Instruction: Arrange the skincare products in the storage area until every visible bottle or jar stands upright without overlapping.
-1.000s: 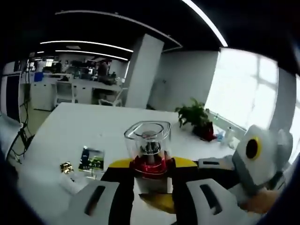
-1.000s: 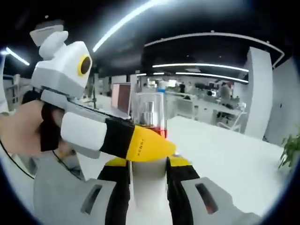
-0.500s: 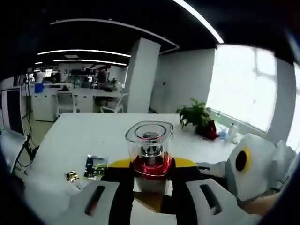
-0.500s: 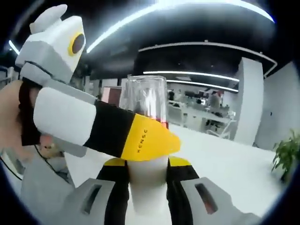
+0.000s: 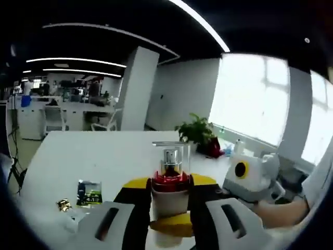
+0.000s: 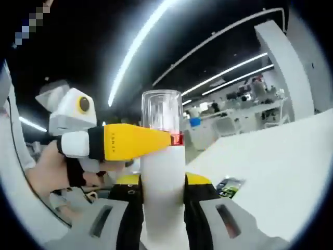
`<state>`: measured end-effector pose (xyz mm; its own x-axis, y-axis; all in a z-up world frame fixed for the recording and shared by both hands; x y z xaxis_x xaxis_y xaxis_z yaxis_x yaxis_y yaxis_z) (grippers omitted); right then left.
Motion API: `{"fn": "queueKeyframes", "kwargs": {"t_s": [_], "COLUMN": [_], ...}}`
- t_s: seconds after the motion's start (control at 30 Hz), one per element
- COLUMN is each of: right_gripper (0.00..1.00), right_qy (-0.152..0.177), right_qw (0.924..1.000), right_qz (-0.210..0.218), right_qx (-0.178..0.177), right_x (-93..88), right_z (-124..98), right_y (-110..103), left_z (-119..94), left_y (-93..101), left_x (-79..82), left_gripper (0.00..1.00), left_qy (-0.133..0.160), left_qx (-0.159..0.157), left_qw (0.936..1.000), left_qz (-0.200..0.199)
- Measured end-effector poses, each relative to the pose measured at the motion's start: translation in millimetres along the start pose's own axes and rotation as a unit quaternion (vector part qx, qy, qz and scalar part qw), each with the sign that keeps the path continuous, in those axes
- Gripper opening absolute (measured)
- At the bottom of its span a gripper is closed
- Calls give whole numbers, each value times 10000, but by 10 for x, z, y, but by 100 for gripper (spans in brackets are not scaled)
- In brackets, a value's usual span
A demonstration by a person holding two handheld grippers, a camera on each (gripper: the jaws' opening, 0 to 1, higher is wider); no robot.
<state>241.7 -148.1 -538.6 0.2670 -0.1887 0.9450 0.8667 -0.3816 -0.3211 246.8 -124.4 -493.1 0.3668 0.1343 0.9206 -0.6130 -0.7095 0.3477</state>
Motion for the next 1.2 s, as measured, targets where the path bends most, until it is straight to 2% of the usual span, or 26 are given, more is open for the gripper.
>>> {"fn": "queueKeyframes", "kwargs": {"t_s": [0.03, 0.1, 0.17, 0.2, 0.3, 0.33, 0.37, 0.43, 0.53, 0.57, 0.67, 0.77, 0.87, 1.03, 1.2], "right_gripper": [28, 28, 28, 28, 28, 28, 28, 28, 28, 28, 28, 28, 28, 28, 28], "right_qy": [77, 150, 192, 208, 237, 269, 280, 294, 320, 308, 303, 249, 69, -307, -843], "right_qw": [9997, 9974, 9960, 9941, 9895, 9880, 9858, 9809, 9768, 9755, 9713, 9691, 9703, 9756, 9690], "right_qz": [193, 445, 537, 558, 650, 695, 709, 735, 683, 657, 715, 568, 315, -375, -1243], "right_qx": [149, 543, 692, 907, 1268, 1355, 1498, 1777, 2002, 2077, 2249, 2385, 2396, 2142, 1961], "right_x": [12, 22, 35, 50, 93, 115, 130, 165, 199, 208, 236, 242, 210, 129, 20], "right_z": [-9, -29, -39, -53, -84, -96, -105, -123, -132, -135, -149, -172, -178, -202, -225], "right_y": [-21, -67, -93, -130, -218, -236, -268, -333, -384, -395, -421, -452, -453, -346, -268], "left_z": [-3, 2, -1, -16, -92, -107, -141, -178, -212, -225, -221, -223, -193, -163, -154], "left_y": [-15, 11, 27, 76, 150, 139, 165, 200, 263, 289, 284, 326, 358, 331, 309], "left_x": [11, 28, 50, 60, 104, 120, 140, 174, 202, 210, 185, 197, 156, 66, -41], "left_gripper": [27, 28, 29, 29, 28, 27, 27, 25, 24, 24, 25, 25, 24, 24, 24], "left_qy": [-12, -61, -87, -109, -162, -189, -224, -277, -310, -339, -453, -551, -685, -898, -1065], "left_qx": [-81, -373, -580, -827, -1399, -1498, -1736, -1966, -2146, -2238, -2320, -2415, -2454, -2338, -2226], "left_qw": [9999, 9993, 9983, 9965, 9898, 9882, 9845, 9801, 9760, 9732, 9667, 9637, 9593, 9547, 9496], "left_qz": [-128, -49, -56, -44, -217, -247, -142, -76, 194, 394, 980, 997, 1216, 1606, 1931]}}
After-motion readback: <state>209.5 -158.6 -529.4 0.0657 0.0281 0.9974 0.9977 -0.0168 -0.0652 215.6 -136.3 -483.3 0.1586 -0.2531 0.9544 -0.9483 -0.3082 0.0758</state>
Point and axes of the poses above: the point that each gripper's makers call its tool centre point, and the gripper's own axes: z roughly forward along the fingers, y roughly to its right, x roughly out of its top, the point moved 3 cm from there along -z, roughly backward along the fingers, and after that the axes turned 2 degrees about -z, right-handed, at the moved point
